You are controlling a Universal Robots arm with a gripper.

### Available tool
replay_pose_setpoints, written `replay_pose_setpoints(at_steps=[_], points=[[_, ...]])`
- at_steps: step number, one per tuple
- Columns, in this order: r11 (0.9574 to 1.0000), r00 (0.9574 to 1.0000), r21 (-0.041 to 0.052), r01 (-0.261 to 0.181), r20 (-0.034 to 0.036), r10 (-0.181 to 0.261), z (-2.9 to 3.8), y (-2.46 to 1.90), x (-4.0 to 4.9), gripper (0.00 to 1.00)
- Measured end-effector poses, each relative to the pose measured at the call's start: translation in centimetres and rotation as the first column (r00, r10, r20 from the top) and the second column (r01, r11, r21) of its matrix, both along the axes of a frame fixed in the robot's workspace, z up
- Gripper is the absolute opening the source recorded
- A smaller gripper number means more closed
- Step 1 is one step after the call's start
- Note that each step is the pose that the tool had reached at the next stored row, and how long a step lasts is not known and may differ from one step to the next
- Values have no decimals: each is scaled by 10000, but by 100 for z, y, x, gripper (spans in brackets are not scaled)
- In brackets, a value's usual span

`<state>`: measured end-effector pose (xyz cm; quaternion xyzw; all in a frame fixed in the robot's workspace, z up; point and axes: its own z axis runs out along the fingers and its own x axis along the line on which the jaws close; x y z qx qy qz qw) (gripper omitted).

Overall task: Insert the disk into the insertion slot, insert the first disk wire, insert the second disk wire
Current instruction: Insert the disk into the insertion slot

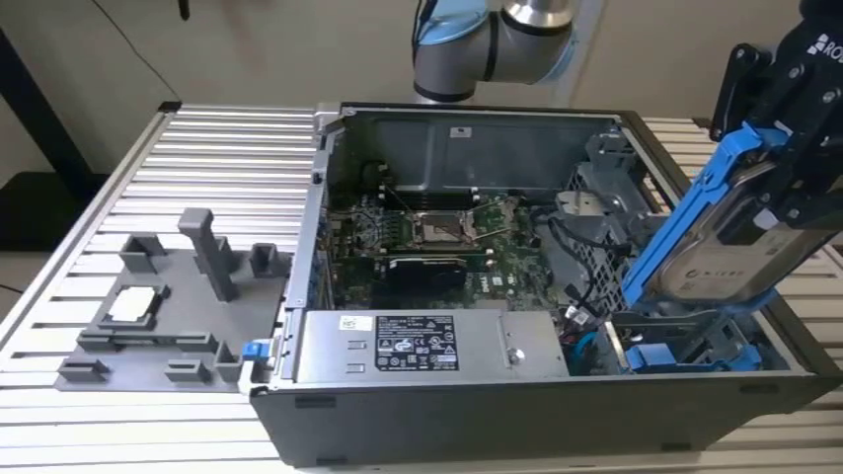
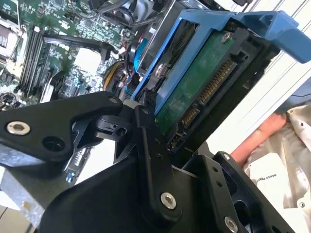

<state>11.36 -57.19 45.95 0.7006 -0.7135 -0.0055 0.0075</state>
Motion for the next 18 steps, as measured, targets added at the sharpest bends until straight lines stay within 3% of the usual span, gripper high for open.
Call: replay_pose_setpoints(at_steps=[18], points=[[9999,9999,1,-121,3,121,-214,-20,78,33]])
